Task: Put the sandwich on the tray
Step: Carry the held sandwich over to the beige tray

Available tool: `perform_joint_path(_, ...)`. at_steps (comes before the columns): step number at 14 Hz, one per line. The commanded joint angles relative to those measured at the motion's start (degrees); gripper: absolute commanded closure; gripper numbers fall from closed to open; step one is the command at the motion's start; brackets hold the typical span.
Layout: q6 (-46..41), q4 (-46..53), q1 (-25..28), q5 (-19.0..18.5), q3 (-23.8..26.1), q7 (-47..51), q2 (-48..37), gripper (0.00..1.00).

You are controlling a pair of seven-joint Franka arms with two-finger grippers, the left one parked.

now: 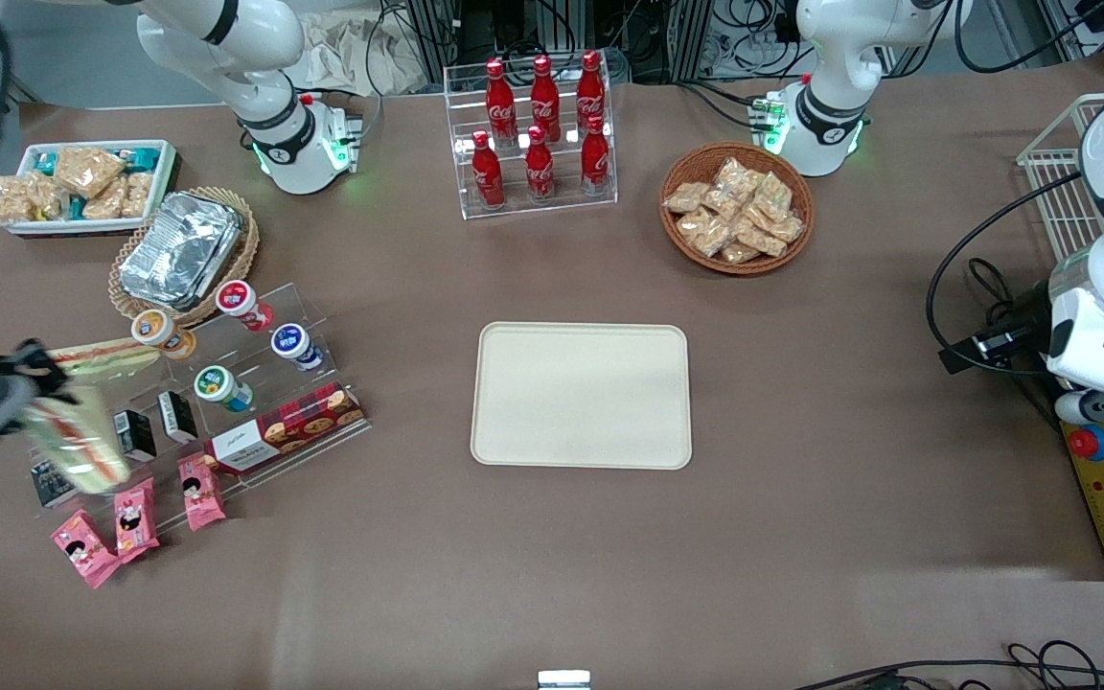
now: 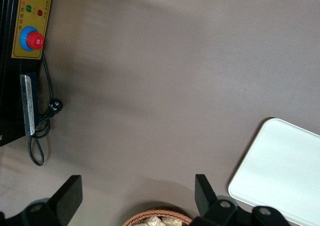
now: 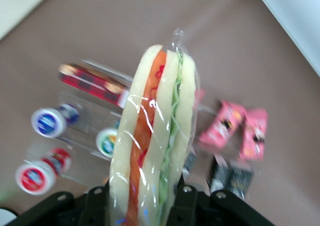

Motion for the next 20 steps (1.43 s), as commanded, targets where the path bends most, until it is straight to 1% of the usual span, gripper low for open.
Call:
perform_joint_path(1,-1.97,0.69,4.67,0.61,0.44,-0.75,0.17,0.58)
perform_joint_path(4,-1.01,0.69,9.94,0.61,1.41,0.3,1.39,0.58)
perform_joint_path(5,-0.05,0.69,11.61,1.22,1.5,1.78,2.18,0.57)
perform_joint_path(7,2.5,0.69,13.47,2.36,1.5,4.26,3.24,0.57)
perform_joint_path(9,3.3,0.69,14.7,2.45,1.85,4.17,3.86,0.57)
perform_joint_path(13,4.27,0.6,22.77,2.45,1.68,5.48,5.09,0.58)
perform_joint_path(15,6.28,0.6,26.64,2.45,1.68,6.37,6.49,0.58)
perform_joint_path(17,9.35,0.6,29.19,2.45,1.68,7.68,8.77,0.58)
perform_joint_path(20,16.02,0.6,33.94,2.45,1.68,13.48,13.07,0.58)
